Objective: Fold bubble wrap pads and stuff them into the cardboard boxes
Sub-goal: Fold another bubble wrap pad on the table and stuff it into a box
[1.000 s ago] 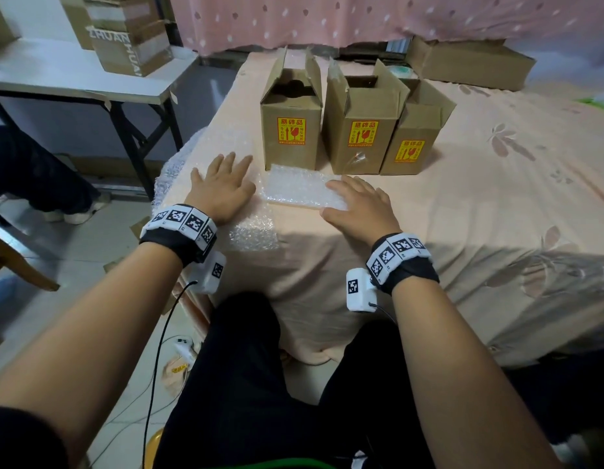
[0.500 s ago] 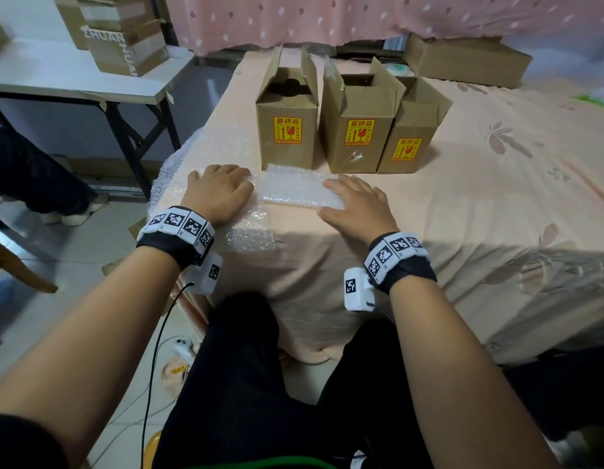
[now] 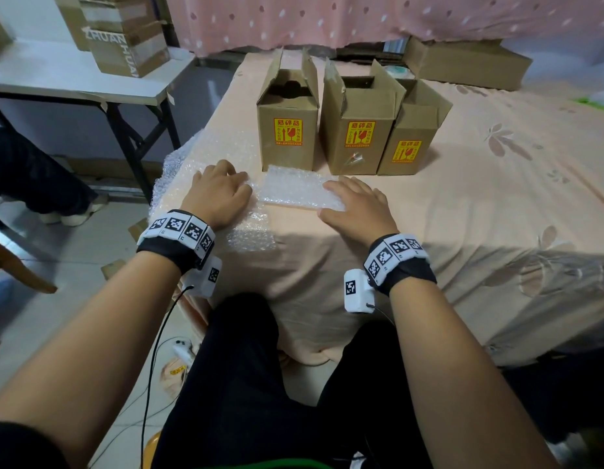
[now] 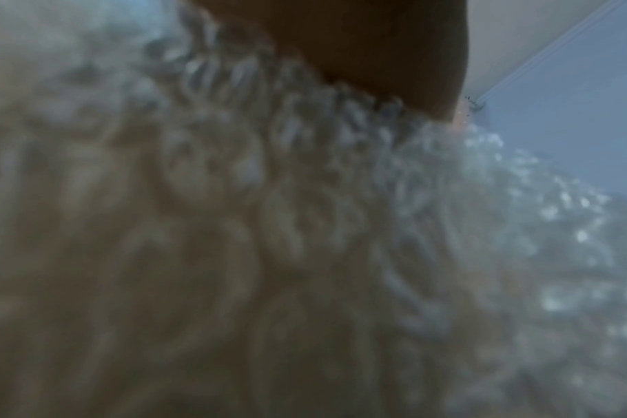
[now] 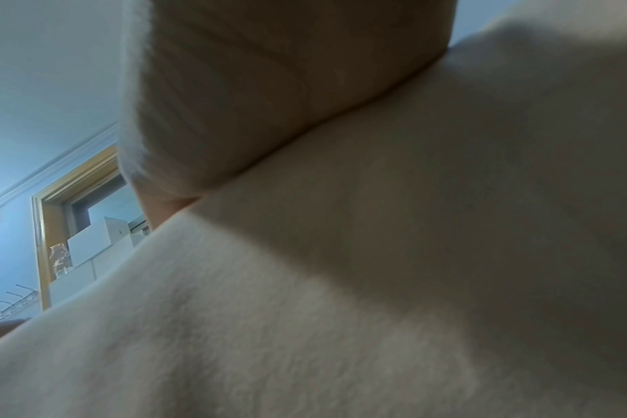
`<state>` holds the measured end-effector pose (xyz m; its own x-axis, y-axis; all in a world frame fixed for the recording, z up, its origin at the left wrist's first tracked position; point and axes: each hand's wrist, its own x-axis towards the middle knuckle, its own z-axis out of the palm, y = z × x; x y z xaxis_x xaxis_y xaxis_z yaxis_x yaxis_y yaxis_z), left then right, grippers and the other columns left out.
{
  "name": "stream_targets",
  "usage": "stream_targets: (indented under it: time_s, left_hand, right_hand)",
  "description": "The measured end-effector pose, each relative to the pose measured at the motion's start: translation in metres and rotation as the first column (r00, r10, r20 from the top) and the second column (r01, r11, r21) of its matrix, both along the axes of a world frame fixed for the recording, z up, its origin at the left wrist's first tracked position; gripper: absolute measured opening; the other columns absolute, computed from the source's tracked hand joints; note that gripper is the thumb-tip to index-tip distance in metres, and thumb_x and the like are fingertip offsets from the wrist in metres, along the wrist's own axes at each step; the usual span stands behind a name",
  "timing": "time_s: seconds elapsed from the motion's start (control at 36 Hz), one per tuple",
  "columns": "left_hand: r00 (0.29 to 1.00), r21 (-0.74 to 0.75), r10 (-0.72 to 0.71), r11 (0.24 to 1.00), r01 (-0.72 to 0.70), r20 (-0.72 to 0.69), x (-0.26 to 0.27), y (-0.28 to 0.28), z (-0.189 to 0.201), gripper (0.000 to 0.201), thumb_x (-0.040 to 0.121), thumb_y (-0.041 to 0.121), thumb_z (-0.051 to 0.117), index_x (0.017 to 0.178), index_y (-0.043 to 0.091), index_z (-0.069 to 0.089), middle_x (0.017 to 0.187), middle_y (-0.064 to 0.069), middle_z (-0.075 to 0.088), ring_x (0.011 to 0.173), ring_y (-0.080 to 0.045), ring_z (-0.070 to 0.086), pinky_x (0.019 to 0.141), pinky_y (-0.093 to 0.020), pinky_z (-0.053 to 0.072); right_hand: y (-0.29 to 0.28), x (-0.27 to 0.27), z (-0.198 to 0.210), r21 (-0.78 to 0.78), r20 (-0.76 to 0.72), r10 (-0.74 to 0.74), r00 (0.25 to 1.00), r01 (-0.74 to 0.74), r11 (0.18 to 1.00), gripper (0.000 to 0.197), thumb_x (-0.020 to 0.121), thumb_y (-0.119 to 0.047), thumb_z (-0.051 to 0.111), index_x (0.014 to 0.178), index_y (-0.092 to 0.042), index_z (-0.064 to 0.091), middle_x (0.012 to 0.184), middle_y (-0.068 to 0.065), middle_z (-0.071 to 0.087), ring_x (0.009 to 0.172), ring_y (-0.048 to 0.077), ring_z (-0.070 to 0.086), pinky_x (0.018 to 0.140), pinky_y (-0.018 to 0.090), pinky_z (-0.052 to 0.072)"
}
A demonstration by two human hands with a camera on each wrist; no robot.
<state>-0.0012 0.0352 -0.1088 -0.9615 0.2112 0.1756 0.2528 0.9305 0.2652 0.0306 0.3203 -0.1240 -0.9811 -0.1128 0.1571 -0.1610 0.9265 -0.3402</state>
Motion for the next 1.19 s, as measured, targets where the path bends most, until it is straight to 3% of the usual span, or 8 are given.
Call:
stream_targets:
  time_s: [0.08,0.31,0.44,0.61,0.75,0.94,1.03,1.19]
  left_hand:
    - [1.0,0.012,0.004,1.0,-0.004,0.001,0.0,-0.0005,-0.0006,0.064,0.089,0.046,0.023,0.131,0.018,0.063,0.133,-0.013,0.049,0.12,-0.033,0.046,0.107,-0.05,0.032]
    - [1.0,0.008,-0.003,1.0,0.004,-0.026,-0.0004,-0.0002,-0.0022,0.057,0.089,0.044,0.023,0.115,0.019,0.067,0.111,-0.009,0.048,0.104,-0.03,0.047,0.101,-0.05,0.036]
    - [0.999,0.012,-0.005,1.0,0.006,-0.047,-0.0009,-0.0005,-0.003,0.061,0.088,0.044,0.023,0.12,0.019,0.068,0.109,-0.008,0.049,0.104,-0.03,0.048,0.101,-0.052,0.037]
    - [0.997,-0.019,-0.005,1.0,0.004,-0.078,-0.001,-0.0002,-0.003,0.064,0.086,0.044,0.021,0.116,0.015,0.069,0.094,-0.004,0.042,0.093,-0.027,0.045,0.095,-0.051,0.039]
    - [0.998,-0.051,-0.003,0.999,-0.001,-0.069,-0.0008,0.0001,-0.0011,0.063,0.086,0.044,0.021,0.121,0.018,0.067,0.094,-0.002,0.041,0.099,-0.031,0.051,0.095,-0.05,0.041]
    - [0.997,-0.049,-0.013,0.999,0.009,-0.078,0.0013,0.0007,-0.0003,0.063,0.086,0.042,0.021,0.12,0.017,0.068,0.101,-0.007,0.052,0.088,-0.027,0.053,0.107,-0.054,0.031]
    - [0.997,-0.021,-0.015,1.0,0.013,-0.08,0.0027,-0.0004,-0.0008,0.064,0.086,0.041,0.022,0.124,0.017,0.067,0.105,-0.009,0.054,0.092,-0.031,0.056,0.11,-0.055,0.029]
    - [0.996,0.019,-0.013,1.0,0.014,-0.092,0.0082,0.0,0.0003,0.064,0.084,0.041,0.022,0.119,0.012,0.068,0.105,-0.012,0.057,0.093,-0.035,0.058,0.102,-0.049,0.038]
  right_hand:
    - [-0.0003,0.0,0.0,0.001,-0.007,0.002,1.0,-0.002,1.0,0.067,0.081,-0.061,0.046,0.145,-0.042,0.042,0.163,-0.011,0.028,0.151,0.013,0.016,0.121,0.052,0.011]
    - [-0.0007,0.0011,0.0007,-0.001,0.004,-0.006,1.0,0.006,1.0,0.063,0.085,-0.057,0.051,0.146,-0.042,0.041,0.163,-0.011,0.026,0.152,0.012,0.014,0.122,0.05,0.008]
    - [-0.0016,0.0009,0.0009,0.002,-0.012,-0.002,1.0,0.002,1.0,0.061,0.087,-0.055,0.053,0.145,-0.041,0.042,0.161,-0.013,0.029,0.151,0.012,0.017,0.122,0.051,0.01]
    - [-0.0003,-0.0009,-0.0004,0.0,-0.013,-0.003,1.0,0.003,1.0,0.063,0.084,-0.058,0.051,0.145,-0.042,0.042,0.162,-0.013,0.028,0.151,0.013,0.017,0.121,0.052,0.011]
    - [-0.0001,-0.0011,-0.0011,-0.001,-0.011,-0.004,1.0,0.004,1.0,0.064,0.084,-0.059,0.05,0.145,-0.043,0.042,0.162,-0.012,0.028,0.151,0.013,0.016,0.121,0.051,0.01]
    - [0.0002,-0.0016,-0.0016,0.003,-0.009,-0.007,1.0,0.007,1.0,0.064,0.084,-0.058,0.052,0.145,-0.042,0.042,0.163,-0.011,0.028,0.151,0.013,0.016,0.121,0.051,0.01]
    - [0.0003,-0.0018,-0.0015,0.0,-0.005,-0.009,1.0,0.009,1.0,0.064,0.085,-0.057,0.053,0.146,-0.042,0.041,0.163,-0.01,0.027,0.152,0.013,0.016,0.122,0.051,0.01]
    - [0.0005,-0.0038,-0.002,0.008,0.003,-0.01,1.0,0.01,1.0,0.066,0.083,-0.059,0.05,0.146,-0.043,0.041,0.163,-0.01,0.026,0.152,0.013,0.016,0.122,0.051,0.01]
